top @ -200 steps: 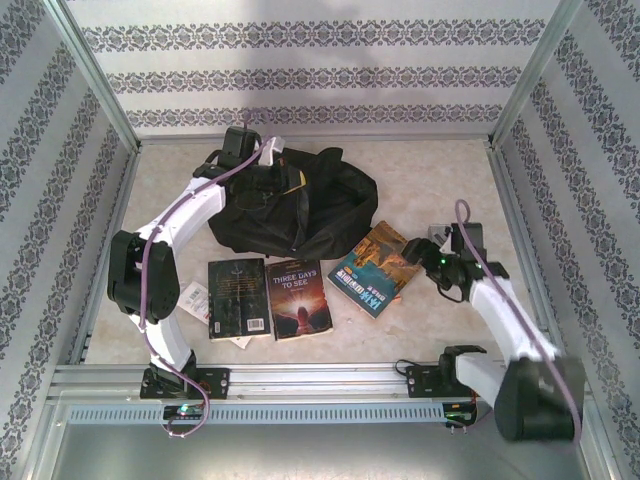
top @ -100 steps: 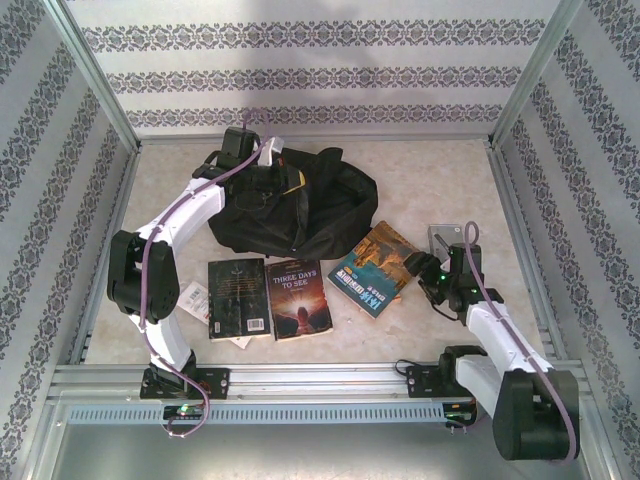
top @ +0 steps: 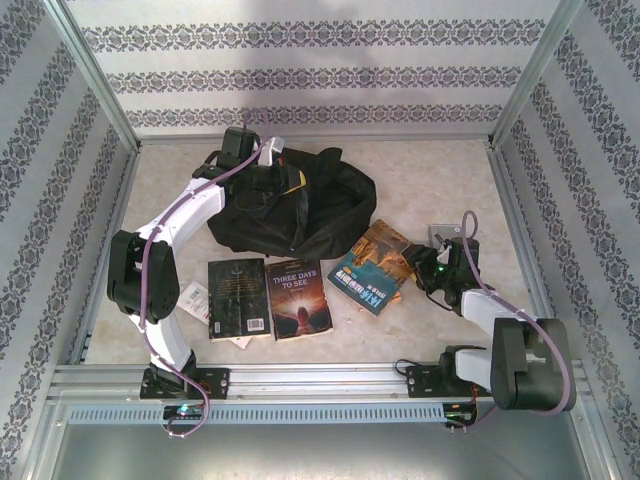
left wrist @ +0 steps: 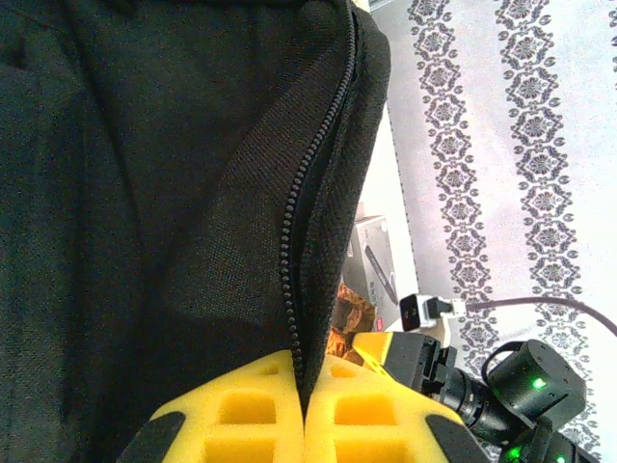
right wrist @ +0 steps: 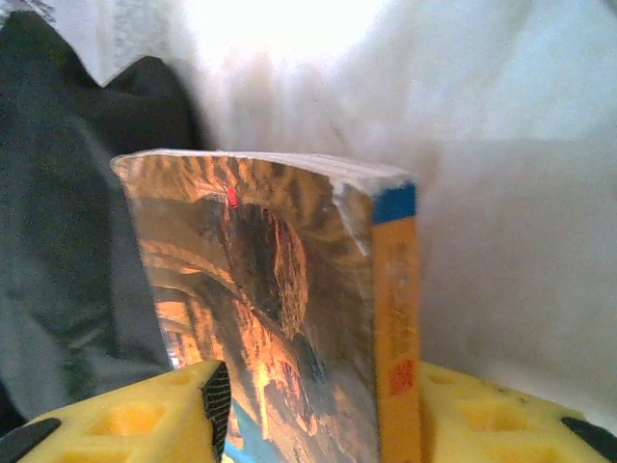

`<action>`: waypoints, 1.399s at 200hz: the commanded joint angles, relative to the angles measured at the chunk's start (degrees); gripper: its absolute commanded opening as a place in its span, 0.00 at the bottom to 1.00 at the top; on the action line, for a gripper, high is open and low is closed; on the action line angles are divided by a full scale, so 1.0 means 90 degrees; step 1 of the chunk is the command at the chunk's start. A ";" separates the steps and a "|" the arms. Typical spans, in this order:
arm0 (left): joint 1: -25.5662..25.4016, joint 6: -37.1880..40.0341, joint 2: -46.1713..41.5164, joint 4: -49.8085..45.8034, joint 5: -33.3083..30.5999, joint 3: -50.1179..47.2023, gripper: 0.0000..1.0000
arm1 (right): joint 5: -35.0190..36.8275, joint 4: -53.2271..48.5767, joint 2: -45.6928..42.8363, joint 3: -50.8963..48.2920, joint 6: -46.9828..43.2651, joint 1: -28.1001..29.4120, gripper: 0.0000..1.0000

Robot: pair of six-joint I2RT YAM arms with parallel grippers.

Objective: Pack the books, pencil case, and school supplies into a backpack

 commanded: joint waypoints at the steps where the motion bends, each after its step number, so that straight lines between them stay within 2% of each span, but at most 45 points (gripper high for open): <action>1: 0.0072 -0.0115 -0.0044 0.0331 0.0199 -0.0046 0.00 | -0.0463 0.0749 -0.0129 -0.0005 0.0124 0.0003 0.43; 14: 0.0073 -0.0113 -0.0041 0.0331 0.0199 -0.0048 0.00 | -0.0583 0.0779 -0.0192 0.0033 0.0151 0.0086 0.40; 46: 0.0077 -0.0147 -0.0010 0.0369 0.0239 -0.0057 0.00 | -0.0853 0.0909 0.0056 0.0214 0.0118 0.0477 0.40; 99: 0.0053 -0.0127 0.0012 0.0378 0.0274 -0.0059 0.00 | -0.0548 0.1031 0.0795 0.0759 0.0054 0.1107 0.34; 121: 0.0050 -0.0118 0.0013 0.0370 0.0272 -0.0054 0.00 | -0.0343 0.0779 0.1031 0.1043 -0.0047 0.1347 0.26; 136: 0.0056 -0.0065 -0.0005 0.0310 0.0240 -0.0026 0.00 | -0.0149 0.0460 0.1030 0.1156 -0.0154 0.1401 0.14; 165: 0.0105 0.0233 -0.0088 -0.0040 0.0074 0.0148 0.00 | 0.0694 -0.1128 0.0004 0.1324 -0.0694 0.1358 0.00; 184: 0.0218 0.0302 -0.0223 -0.0082 0.0051 0.0227 0.00 | 0.0963 -0.2225 -0.0824 0.1650 -0.1140 0.1192 0.00; 216: 0.0283 0.0749 -0.0428 -0.0426 -0.0086 0.0563 0.00 | 0.0906 -0.3205 -0.1712 0.2366 -0.1431 0.0883 0.00; 247: 0.0273 0.1102 -0.0663 -0.0479 -0.0115 0.0708 0.00 | 0.0717 -0.3246 -0.1784 0.3075 -0.1118 0.0878 0.00; 280: 0.0220 0.1350 -0.0813 -0.0529 -0.0100 0.0757 0.00 | 0.0675 -0.2287 -0.1172 0.3529 -0.0276 0.1061 0.00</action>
